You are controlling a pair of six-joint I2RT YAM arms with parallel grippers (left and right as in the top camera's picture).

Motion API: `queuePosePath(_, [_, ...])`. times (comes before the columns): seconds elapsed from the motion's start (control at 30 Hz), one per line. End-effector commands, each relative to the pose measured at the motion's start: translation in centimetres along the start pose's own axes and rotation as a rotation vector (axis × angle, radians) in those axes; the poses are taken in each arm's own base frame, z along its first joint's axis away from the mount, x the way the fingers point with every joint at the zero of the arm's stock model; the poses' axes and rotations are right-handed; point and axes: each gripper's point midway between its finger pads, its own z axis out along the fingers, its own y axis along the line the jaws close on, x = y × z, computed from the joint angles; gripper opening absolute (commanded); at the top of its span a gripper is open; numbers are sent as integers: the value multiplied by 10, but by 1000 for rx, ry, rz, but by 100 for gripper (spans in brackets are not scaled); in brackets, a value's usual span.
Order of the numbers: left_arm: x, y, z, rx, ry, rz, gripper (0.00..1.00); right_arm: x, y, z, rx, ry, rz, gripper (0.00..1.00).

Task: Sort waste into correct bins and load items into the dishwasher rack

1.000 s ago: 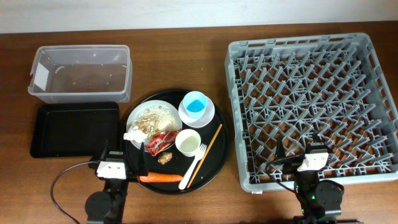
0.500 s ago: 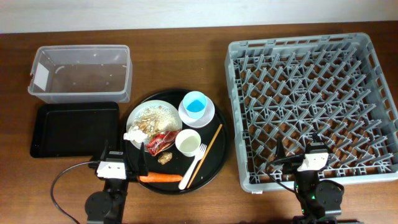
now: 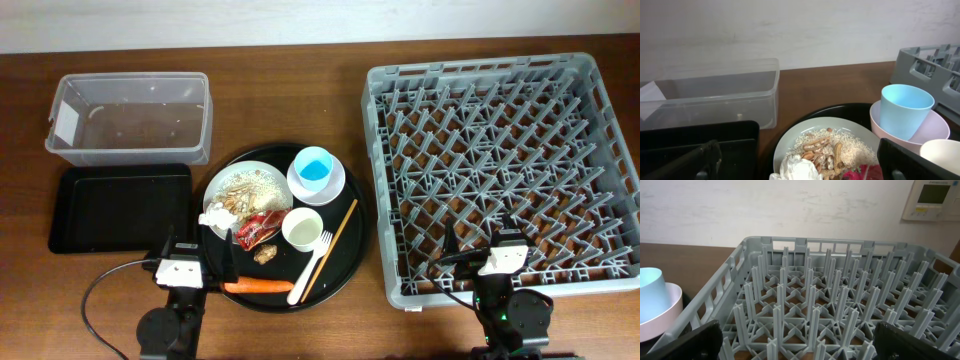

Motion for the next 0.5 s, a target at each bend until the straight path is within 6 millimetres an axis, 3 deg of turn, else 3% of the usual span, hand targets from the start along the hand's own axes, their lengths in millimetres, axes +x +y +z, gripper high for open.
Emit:
queuePosePath(0.0, [2, -3, 0, 17, 0, 15, 99, 2, 1, 0, -1, 3, -4, 99])
queuePosePath(0.27, [0, -3, -2, 17, 15, -26, 99, -2, 10, -1, -55, -2, 136, 99])
queuePosePath(0.33, [-1, -3, -5, 18, 73, -50, 99, -14, 9, -5, -54, 8, 135, 99])
queuePosePath(0.47, [-22, -2, -6, 19, 200, -50, 99, -41, 8, -12, -52, 77, 137, 98])
